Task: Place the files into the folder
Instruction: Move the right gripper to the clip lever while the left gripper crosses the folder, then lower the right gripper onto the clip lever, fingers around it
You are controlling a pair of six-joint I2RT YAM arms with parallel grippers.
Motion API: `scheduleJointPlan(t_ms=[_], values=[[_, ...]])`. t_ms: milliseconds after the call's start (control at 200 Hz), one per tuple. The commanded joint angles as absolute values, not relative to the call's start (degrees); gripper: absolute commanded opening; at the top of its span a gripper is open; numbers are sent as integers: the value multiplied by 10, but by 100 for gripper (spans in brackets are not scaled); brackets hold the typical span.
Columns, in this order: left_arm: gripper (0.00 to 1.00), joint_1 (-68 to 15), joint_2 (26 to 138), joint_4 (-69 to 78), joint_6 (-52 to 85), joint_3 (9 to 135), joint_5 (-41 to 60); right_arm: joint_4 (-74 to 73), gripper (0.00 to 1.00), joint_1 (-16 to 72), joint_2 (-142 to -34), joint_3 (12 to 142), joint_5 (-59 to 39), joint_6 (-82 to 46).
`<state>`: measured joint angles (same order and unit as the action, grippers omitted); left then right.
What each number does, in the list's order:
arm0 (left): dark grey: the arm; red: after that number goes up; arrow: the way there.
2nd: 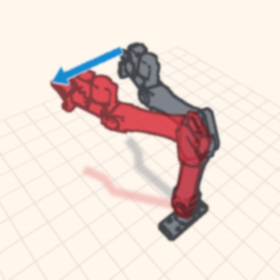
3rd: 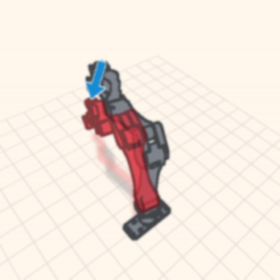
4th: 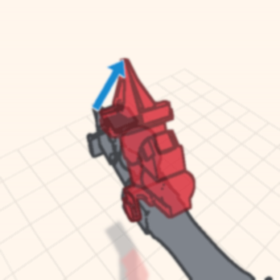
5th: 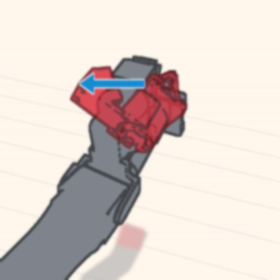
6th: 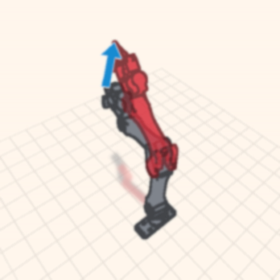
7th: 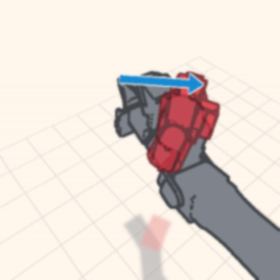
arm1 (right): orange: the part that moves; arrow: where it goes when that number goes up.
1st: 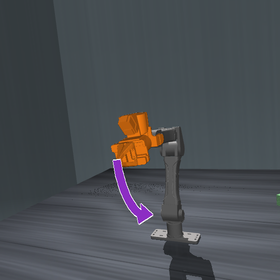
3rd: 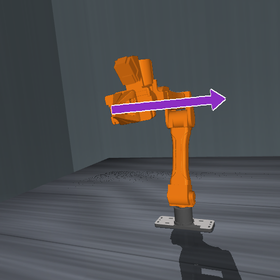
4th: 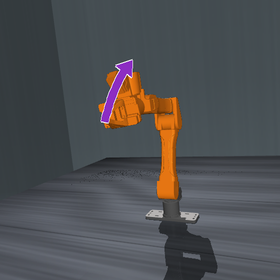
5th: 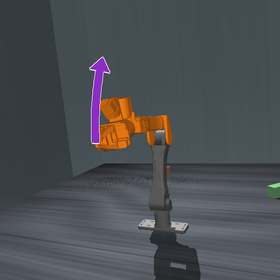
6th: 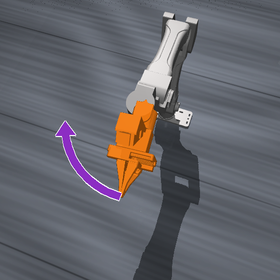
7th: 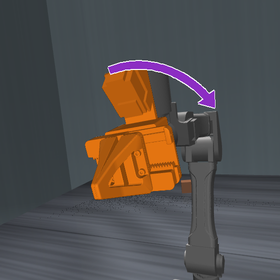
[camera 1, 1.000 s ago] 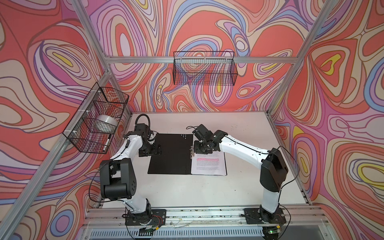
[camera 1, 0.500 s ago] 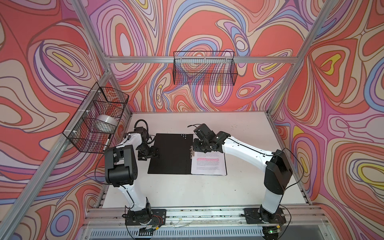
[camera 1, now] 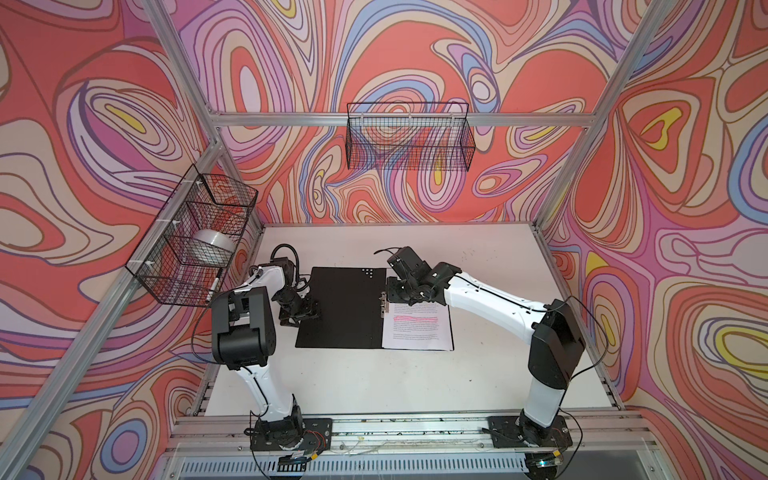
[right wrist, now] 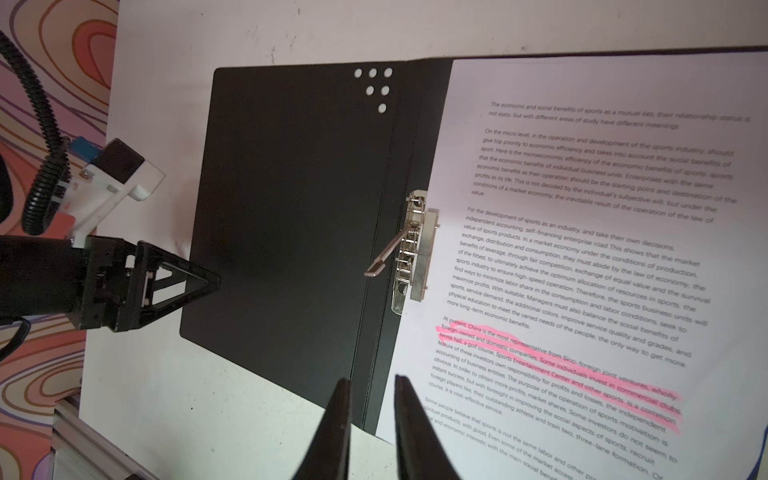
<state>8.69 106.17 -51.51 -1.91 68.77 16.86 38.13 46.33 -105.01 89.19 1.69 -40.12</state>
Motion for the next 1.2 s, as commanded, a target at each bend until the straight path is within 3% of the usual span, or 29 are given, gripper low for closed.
scheduleJointPlan(t_ms=[0,391,706,1007,1192], values=[[81,88,1075,-543,-29,673,197,380,20,466,-1043,889,18,-392],[79,37,1047,-550,-35,653,224,388,20,465,-1044,892,20,-393],[82,32,998,-576,-18,738,106,456,20,457,-1067,952,30,-383],[70,-18,1031,-586,-4,843,229,569,18,428,-1172,1094,-20,-338],[60,-53,1049,-525,14,824,227,597,18,407,-1226,1152,-59,-323]])
